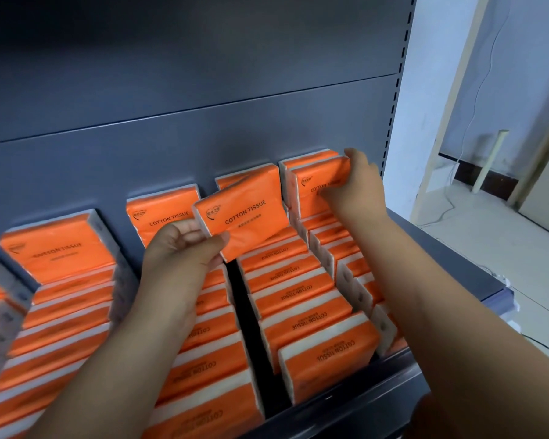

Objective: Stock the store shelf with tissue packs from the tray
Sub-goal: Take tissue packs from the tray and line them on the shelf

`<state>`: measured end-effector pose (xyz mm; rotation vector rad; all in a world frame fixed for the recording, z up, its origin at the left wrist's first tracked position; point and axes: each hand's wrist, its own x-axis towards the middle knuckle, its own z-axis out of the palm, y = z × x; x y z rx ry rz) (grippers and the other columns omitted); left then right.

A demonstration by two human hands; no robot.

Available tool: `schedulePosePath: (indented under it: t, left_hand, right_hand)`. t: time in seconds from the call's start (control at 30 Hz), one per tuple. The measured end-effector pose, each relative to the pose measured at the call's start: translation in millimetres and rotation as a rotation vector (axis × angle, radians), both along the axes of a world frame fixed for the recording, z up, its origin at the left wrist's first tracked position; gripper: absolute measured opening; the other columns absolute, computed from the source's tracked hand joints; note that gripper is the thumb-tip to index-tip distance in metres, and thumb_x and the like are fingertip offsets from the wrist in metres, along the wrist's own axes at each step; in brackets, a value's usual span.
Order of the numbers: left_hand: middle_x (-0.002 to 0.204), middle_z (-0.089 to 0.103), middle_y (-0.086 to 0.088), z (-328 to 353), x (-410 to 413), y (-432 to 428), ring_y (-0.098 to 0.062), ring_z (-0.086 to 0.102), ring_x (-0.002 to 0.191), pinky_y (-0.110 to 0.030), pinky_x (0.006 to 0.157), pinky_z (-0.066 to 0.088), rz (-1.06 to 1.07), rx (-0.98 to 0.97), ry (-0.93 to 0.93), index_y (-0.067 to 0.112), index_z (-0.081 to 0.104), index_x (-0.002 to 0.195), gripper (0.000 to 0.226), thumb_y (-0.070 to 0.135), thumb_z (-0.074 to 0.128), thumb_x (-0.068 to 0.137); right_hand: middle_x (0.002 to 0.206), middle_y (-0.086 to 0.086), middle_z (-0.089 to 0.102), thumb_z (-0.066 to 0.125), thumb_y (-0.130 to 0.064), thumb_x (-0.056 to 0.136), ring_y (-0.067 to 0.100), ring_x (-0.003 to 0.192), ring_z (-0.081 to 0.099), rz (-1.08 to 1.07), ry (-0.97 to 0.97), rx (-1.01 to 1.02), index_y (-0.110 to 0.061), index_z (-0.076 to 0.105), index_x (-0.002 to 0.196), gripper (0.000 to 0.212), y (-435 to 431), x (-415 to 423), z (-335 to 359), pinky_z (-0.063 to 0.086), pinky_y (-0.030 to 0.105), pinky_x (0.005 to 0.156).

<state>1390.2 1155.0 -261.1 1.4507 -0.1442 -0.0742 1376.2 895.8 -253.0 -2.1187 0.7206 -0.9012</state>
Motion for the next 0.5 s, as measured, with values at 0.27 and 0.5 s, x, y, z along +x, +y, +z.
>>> schedulePosePath:
  t: [0.27,0.5]
  left_hand:
    - [0.105,0.079,-0.005,3,8,-6,-0.023,0.076,0.101,-0.038,0.091,0.060,-0.011,0.018,-0.043,0.012,0.071,0.115,0.029,0.003,0.077,0.088]
    - [0.103,0.078,0.001,-5,12,-10,-0.017,0.075,0.099,-0.035,0.089,0.060,0.122,0.011,-0.052,0.021,0.068,0.111,0.031,0.002,0.077,0.088]
  right_hand:
    - [0.098,0.002,0.072,0.060,-0.018,0.087,0.024,0.094,0.064,0.042,-0.113,-0.294,-0.017,0.074,0.101,0.020,53,-3,15,0.042,0.027,0.071]
    - [0.068,-0.018,0.066,0.057,-0.023,0.093,0.015,0.065,0.055,0.252,-0.152,0.228,-0.032,0.072,0.069,0.030,67,7,-6,0.048,0.035,0.067]
